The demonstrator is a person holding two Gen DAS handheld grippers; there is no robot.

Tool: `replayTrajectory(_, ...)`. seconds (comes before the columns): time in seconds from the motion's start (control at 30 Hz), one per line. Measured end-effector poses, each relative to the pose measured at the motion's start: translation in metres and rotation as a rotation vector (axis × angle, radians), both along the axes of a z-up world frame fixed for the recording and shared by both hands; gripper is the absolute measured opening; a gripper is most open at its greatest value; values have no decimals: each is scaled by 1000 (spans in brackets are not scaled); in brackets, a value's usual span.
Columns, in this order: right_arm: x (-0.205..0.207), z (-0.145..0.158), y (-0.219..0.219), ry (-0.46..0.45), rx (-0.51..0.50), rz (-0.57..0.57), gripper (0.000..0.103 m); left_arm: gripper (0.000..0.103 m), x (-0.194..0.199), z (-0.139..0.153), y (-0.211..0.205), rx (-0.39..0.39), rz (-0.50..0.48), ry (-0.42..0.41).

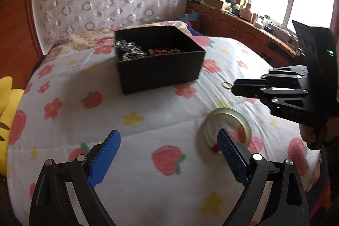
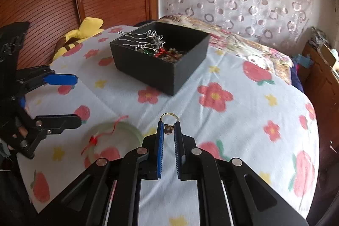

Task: Organize jewelry
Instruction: 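Lift the gold ring with the right tool while the left tool grasps the jade bangle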

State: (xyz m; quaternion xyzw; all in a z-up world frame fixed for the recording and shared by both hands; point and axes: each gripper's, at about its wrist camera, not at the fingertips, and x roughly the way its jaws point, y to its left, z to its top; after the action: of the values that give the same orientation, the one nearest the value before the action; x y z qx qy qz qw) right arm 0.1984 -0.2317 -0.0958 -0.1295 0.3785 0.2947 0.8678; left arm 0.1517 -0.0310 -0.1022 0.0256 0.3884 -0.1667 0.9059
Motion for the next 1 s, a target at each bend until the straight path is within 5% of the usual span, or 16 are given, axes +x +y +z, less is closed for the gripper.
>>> replayTrajectory(0.2, -21, -2, -25, -3, 20, -19, 11, 85, 0, -1, -21, 11, -53, 4)
replayTrajectory(0.47, -27, -5, -43, 1, 32, -50, 11, 38, 13, -12, -49, 60, -116, 64)
replayTrajectory(0.7, -32, 0, -38, -14, 36, -38, 11, 23, 18, -13, -60, 118, -127, 47)
replayTrajectory(0.77, -34, 2, -36, -21, 34, -32, 11, 11, 20, -13, -63, 123, -143, 40)
replayTrajectory(1.0, -37, 4, -36, -25, 41, -22, 11, 7, 15, -12, -57, 111, -157, 36)
